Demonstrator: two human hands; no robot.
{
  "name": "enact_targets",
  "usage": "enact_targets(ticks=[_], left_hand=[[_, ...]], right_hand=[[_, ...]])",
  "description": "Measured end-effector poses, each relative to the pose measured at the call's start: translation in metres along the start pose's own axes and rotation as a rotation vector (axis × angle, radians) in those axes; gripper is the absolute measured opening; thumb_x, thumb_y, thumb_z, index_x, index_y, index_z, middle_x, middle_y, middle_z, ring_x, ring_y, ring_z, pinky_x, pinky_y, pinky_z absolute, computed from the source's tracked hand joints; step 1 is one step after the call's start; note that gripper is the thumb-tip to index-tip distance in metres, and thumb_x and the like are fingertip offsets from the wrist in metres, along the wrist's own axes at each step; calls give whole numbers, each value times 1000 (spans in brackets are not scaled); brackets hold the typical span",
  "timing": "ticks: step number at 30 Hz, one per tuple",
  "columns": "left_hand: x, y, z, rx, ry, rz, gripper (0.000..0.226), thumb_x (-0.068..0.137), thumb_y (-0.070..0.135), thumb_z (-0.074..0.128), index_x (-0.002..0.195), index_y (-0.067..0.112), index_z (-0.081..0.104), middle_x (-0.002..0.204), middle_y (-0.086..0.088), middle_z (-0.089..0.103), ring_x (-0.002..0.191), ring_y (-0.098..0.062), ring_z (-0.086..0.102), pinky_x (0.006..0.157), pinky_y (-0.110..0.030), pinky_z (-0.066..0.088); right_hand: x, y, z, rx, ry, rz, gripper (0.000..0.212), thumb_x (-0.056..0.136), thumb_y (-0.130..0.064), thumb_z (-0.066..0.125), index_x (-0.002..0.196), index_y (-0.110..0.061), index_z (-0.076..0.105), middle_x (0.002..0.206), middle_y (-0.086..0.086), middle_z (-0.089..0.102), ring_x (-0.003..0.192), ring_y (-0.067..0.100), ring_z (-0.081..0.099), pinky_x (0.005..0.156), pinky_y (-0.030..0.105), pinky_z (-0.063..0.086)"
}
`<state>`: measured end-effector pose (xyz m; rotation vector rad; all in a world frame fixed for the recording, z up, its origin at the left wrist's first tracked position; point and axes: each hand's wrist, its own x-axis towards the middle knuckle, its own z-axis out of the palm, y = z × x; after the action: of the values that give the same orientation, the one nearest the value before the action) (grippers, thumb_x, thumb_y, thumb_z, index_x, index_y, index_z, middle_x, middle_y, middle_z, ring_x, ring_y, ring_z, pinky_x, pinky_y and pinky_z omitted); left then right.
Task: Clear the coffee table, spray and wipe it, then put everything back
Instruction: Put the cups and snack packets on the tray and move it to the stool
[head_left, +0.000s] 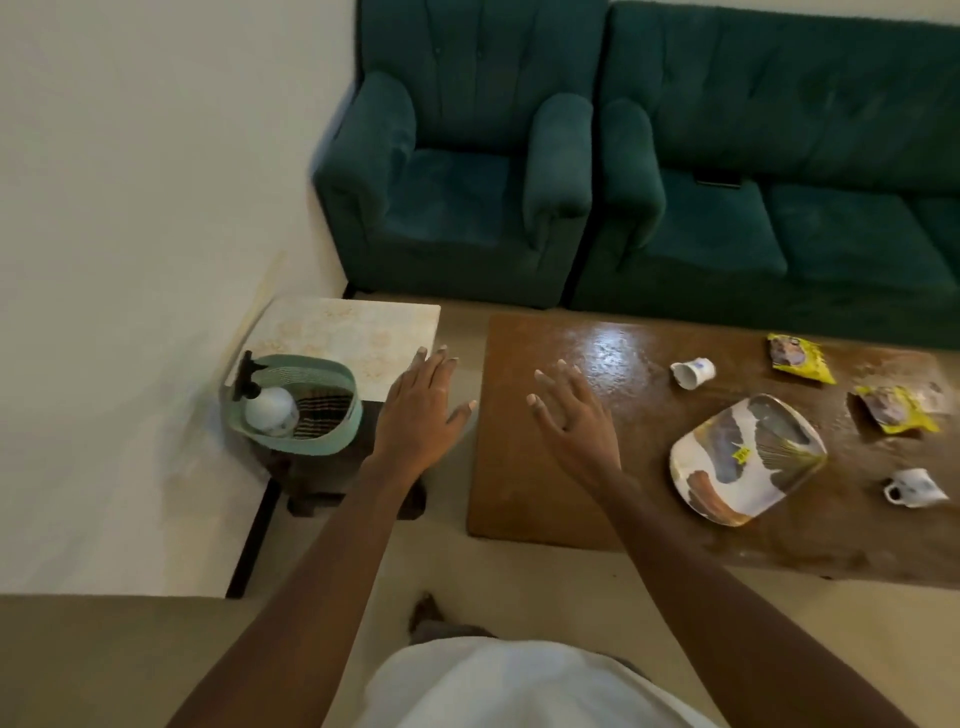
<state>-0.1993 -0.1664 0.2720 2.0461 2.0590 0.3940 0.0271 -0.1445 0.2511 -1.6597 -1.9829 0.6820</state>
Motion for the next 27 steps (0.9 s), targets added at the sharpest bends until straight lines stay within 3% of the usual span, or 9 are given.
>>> enact_targets(ticks=[6,10,14,18,27], left_hand=[[-6,112,50,-27,-19,43,69,96,57,50,154,24,31,166,1,22,153,-22,15,115,-37,12],[-4,184,77,-56,-7,59,70,97,55,51,155,22,30,166,1,22,154,-21,14,117,-38,17],[-4,254,93,-88,-9,110,77,95,55,54,157,19,26,166,-2,21,154,-21,14,119,-37,17],[2,302,102,-66,-13,173,77,96,52,55,157,18,26,166,-3,21,154,-21,14,117,-33,14],[50,376,150,-47,-113,282,76,96,53,54,157,16,27,165,-5,23,153,-22,15,119,-34,12]], right_hand=[[-32,94,-75,-64,47,28,47,98,-56,44,141,-39,47,159,-6,30,145,18,29,113,50,28],[-49,159,-127,-88,53,63,46,98,-53,47,141,-39,47,159,-6,30,146,17,26,113,46,25],[-64,209,-174,-92,68,99,44,98,-49,49,139,-34,52,157,-5,34,144,19,30,111,48,33],[-69,240,-206,-60,131,99,44,99,-41,54,138,-23,53,152,1,41,140,20,36,106,48,39],[-58,320,-243,-97,147,228,54,98,-42,55,144,-15,48,152,5,43,141,22,36,109,44,34]])
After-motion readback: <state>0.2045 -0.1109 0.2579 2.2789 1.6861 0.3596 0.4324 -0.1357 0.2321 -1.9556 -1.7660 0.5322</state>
